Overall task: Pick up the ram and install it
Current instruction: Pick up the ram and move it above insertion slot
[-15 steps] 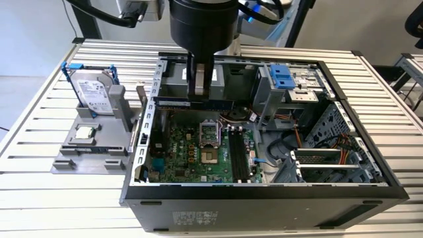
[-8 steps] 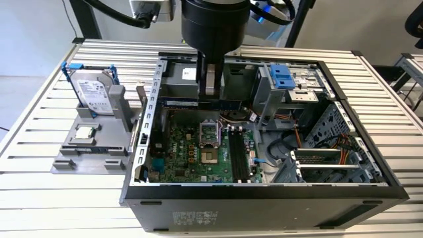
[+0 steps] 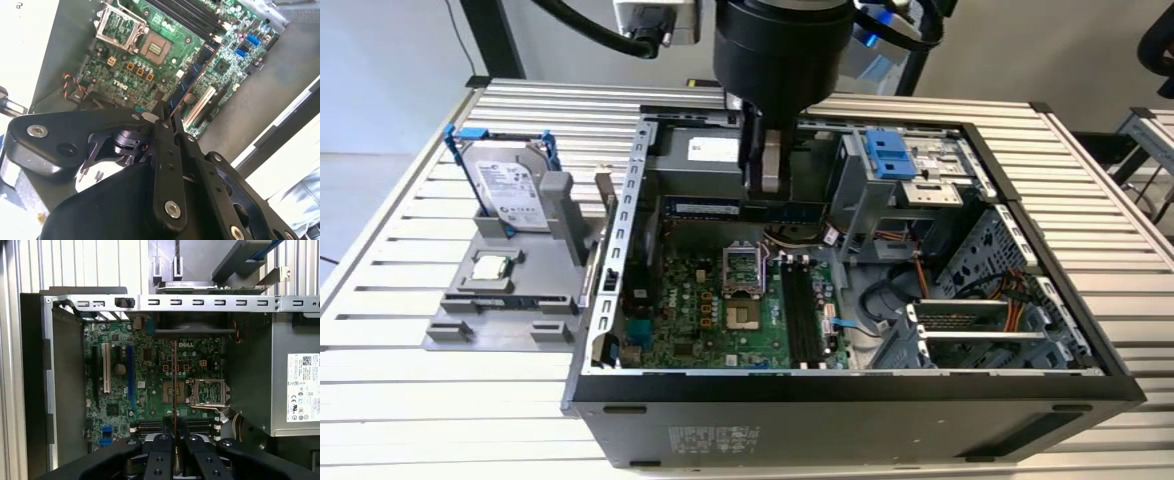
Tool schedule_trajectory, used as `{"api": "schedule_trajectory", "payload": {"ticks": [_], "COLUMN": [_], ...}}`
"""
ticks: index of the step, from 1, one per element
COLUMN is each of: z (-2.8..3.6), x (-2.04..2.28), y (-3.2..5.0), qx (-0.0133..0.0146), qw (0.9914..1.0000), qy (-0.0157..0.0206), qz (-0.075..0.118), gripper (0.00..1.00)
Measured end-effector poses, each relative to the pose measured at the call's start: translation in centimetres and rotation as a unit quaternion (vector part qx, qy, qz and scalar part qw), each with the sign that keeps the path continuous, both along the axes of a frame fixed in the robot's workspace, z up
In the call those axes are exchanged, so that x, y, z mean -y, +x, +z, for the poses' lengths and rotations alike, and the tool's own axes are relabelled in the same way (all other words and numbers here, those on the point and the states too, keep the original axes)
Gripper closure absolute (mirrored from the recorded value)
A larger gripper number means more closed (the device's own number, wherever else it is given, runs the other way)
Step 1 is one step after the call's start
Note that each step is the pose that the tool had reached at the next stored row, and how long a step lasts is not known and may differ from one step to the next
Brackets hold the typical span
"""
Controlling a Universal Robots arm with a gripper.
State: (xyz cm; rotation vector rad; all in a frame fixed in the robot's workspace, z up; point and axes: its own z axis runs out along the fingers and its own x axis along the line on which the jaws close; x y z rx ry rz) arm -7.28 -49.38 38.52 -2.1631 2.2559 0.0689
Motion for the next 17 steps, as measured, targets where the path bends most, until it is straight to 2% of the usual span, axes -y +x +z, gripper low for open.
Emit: {"api": "schedule_trajectory", "payload": {"ticks": [17], "z": [0.0], "x": [-0.03], "y": [4.07], "qx": [-0.0002], "qw": [1.0], "qy": [0.0], "qz": [0.0], "gripper": [1.0]}}
